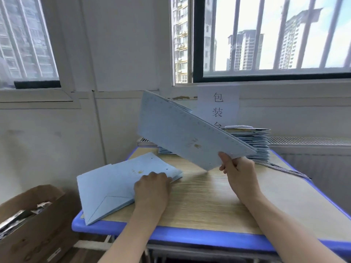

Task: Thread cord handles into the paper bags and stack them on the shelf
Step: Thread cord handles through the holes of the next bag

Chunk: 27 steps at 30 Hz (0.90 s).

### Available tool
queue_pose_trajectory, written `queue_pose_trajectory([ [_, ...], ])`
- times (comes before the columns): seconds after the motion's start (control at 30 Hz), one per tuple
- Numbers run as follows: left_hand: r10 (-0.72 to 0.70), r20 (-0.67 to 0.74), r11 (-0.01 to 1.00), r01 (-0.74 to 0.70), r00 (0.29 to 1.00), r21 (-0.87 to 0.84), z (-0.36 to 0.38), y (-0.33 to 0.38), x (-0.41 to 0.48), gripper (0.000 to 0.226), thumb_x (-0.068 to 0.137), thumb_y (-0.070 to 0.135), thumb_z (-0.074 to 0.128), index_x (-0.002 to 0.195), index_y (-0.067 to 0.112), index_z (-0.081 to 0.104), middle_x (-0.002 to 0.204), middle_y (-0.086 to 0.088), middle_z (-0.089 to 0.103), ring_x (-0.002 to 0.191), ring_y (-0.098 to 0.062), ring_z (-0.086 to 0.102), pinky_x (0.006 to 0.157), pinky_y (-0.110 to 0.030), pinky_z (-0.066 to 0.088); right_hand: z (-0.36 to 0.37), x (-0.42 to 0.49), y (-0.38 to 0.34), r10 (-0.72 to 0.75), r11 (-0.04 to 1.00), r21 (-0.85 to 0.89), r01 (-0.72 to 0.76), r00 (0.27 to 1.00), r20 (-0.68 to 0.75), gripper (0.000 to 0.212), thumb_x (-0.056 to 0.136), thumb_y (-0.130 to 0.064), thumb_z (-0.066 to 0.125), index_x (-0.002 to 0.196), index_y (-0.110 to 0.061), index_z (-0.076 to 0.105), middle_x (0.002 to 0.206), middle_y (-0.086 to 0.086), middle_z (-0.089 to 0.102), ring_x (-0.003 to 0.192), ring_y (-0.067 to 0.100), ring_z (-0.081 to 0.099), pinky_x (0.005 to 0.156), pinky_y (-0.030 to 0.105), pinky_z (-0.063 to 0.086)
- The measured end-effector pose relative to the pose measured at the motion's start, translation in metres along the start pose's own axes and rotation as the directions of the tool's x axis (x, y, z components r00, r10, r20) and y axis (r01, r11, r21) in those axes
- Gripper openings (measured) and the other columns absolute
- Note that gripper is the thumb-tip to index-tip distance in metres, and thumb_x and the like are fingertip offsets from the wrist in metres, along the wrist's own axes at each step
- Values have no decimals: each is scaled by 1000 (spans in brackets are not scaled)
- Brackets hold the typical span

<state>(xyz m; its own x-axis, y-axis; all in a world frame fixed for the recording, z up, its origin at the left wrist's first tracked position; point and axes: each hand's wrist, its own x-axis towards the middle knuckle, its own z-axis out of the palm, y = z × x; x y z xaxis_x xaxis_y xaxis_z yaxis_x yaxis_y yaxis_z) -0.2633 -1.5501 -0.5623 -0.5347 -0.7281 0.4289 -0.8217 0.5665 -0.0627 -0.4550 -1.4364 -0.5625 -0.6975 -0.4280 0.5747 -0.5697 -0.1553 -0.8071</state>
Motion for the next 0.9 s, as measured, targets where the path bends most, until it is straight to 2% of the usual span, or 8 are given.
queue_pose_trajectory([
  [0.13,-36,16,999,37,999,-9,3,-2,1,40,103,51,31,109,26,61,111,2,62,104,-21,60,70,-29,34,0,-1,-1,-72,995,-72,68,996,-61,21,97,-14,63,76,-9,62,64,-4,64,60,7,60,55,16,41],
  [0.23,-77,2,993,76,997,-86,2,-2,-1,39,102,53,34,107,29,65,108,6,63,102,-17,61,71,-28,37,2,-2,-2,-130,990,-74,124,988,-78,25,97,-7,60,77,-20,56,67,-11,64,62,-3,62,56,12,43],
  [0.33,-128,-151,928,65,980,-367,7,-1,1,26,98,44,51,103,31,72,103,3,70,100,-21,64,76,-31,47,0,-1,-5,-219,975,-63,213,969,-116,24,96,-11,62,80,-28,53,63,-10,63,59,7,61,55,20,44],
  [0.43,-92,-325,915,-49,941,-401,17,2,3,13,83,28,70,90,20,77,81,-3,73,82,-30,70,60,-37,54,-3,-2,-12,-290,957,-80,280,941,-176,28,89,-19,60,73,-36,43,53,-12,50,50,11,45,50,15,33],
  [0.57,-67,-470,879,-170,880,-445,18,1,6,30,86,36,53,94,18,75,106,2,73,93,-28,67,62,-37,54,-7,-3,-21,-313,950,-78,303,916,-250,37,91,-30,58,67,-28,29,54,-15,42,47,6,32,45,14,22],
  [0.67,-54,-466,855,-200,883,-478,15,0,8,40,85,44,43,99,20,71,127,4,60,100,-25,61,60,-35,53,-14,-1,-23,-328,943,-58,327,888,-323,36,93,-42,47,66,-27,28,53,-15,42,45,6,32,43,14,21],
  [0.8,-49,-443,832,-209,895,-513,18,0,10,23,87,30,66,106,17,65,132,4,52,94,-28,62,60,-33,48,-22,3,-24,-289,952,-13,305,888,-357,37,95,-45,46,66,-25,33,54,-10,42,46,8,31,43,26,24],
  [0.9,-29,-413,815,-218,910,-536,19,0,10,32,85,28,72,111,16,59,134,7,47,86,-27,64,60,-32,44,-28,4,-26,-238,958,58,280,895,-378,39,98,-35,50,65,-23,33,54,-9,40,47,7,28,45,30,23],
])
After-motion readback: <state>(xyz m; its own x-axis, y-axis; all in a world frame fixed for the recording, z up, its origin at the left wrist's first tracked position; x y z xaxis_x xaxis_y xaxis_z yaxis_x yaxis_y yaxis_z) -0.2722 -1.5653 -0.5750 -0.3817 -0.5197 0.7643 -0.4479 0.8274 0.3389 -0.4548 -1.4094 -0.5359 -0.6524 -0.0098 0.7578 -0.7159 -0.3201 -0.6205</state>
